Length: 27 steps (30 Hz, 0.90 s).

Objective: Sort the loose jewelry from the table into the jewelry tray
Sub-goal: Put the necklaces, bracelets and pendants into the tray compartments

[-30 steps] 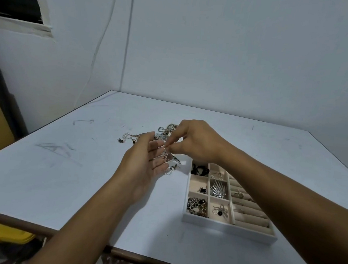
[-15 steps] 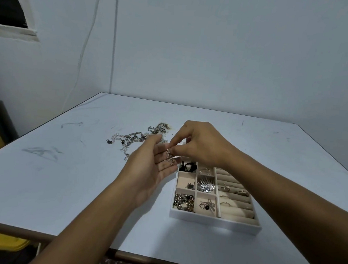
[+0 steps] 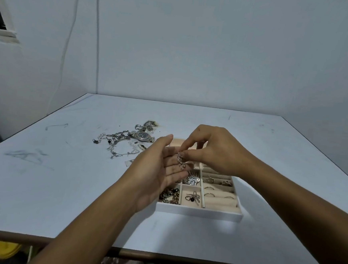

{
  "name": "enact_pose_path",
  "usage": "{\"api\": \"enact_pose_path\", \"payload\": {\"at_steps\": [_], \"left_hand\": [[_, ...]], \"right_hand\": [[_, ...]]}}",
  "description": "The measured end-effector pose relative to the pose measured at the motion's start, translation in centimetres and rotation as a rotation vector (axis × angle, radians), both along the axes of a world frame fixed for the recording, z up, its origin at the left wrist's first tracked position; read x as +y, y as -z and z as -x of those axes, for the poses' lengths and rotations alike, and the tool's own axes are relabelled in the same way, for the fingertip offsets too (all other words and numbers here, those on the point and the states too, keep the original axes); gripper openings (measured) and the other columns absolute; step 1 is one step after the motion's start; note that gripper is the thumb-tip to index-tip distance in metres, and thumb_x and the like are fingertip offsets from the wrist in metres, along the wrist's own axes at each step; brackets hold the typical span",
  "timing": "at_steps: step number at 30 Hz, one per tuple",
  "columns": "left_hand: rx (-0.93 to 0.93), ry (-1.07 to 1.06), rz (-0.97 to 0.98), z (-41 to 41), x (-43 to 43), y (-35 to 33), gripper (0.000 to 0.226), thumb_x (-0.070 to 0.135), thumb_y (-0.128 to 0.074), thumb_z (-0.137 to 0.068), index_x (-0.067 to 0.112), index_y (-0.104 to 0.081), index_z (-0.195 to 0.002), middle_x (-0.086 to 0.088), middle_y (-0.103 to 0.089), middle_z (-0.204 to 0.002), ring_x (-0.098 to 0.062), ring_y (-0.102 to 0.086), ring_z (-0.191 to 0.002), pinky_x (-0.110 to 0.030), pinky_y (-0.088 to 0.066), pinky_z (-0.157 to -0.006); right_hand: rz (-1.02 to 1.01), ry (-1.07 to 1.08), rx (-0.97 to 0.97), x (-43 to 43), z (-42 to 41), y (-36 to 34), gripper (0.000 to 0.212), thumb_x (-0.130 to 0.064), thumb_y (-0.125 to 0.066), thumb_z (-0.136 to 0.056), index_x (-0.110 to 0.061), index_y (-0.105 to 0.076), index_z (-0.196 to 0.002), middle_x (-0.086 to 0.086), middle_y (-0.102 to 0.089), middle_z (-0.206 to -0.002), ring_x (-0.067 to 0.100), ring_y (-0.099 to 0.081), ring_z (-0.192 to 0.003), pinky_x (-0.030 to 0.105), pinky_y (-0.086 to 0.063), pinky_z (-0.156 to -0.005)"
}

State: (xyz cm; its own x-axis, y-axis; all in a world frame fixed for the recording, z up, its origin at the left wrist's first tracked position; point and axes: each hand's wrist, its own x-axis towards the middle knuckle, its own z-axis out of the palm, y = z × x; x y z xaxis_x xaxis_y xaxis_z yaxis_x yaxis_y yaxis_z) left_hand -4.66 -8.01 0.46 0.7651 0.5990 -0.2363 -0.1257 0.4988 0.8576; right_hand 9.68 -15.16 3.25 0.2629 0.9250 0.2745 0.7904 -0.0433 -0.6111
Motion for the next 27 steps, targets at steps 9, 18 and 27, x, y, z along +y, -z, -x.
{"api": "enact_pose_path", "payload": {"at_steps": [9,18,27], "left_hand": [[0.085,0.177,-0.044,-0.1,-0.9,0.3,0.051,0.043,-0.040,-0.097,0.000,-0.060,-0.118,-0.019,-0.063,-0.100,-0.034,-0.063,-0.100,-0.040,-0.051,-0.094],[0.155,0.266,-0.048,0.4,-1.0,0.6,0.056,0.045,-0.046,-0.093,-0.002,-0.058,-0.121,-0.025,-0.068,-0.109,-0.037,-0.066,-0.104,-0.037,-0.054,-0.089],[0.213,0.306,-0.083,1.1,-0.4,0.3,0.054,0.044,-0.050,-0.090,-0.001,-0.058,-0.119,-0.027,-0.067,-0.112,-0.037,-0.066,-0.104,-0.042,-0.052,-0.094]], "right_hand": [[-0.014,0.019,0.082,-3.0,-0.4,1.0,0.009,-0.025,-0.080,-0.075,-0.034,-0.076,-0.075,-0.008,-0.063,-0.086,0.014,-0.062,-0.076,0.026,-0.048,-0.068],[0.003,0.034,0.097,-4.6,-0.7,2.2,0.018,-0.017,-0.078,-0.075,-0.035,-0.075,-0.073,-0.010,-0.062,-0.083,0.010,-0.059,-0.074,0.023,-0.046,-0.067],[0.028,0.041,0.094,-5.2,-0.5,2.5,0.012,-0.021,-0.078,-0.075,-0.032,-0.075,-0.074,-0.011,-0.063,-0.084,0.010,-0.060,-0.078,0.033,-0.052,-0.076]]}}
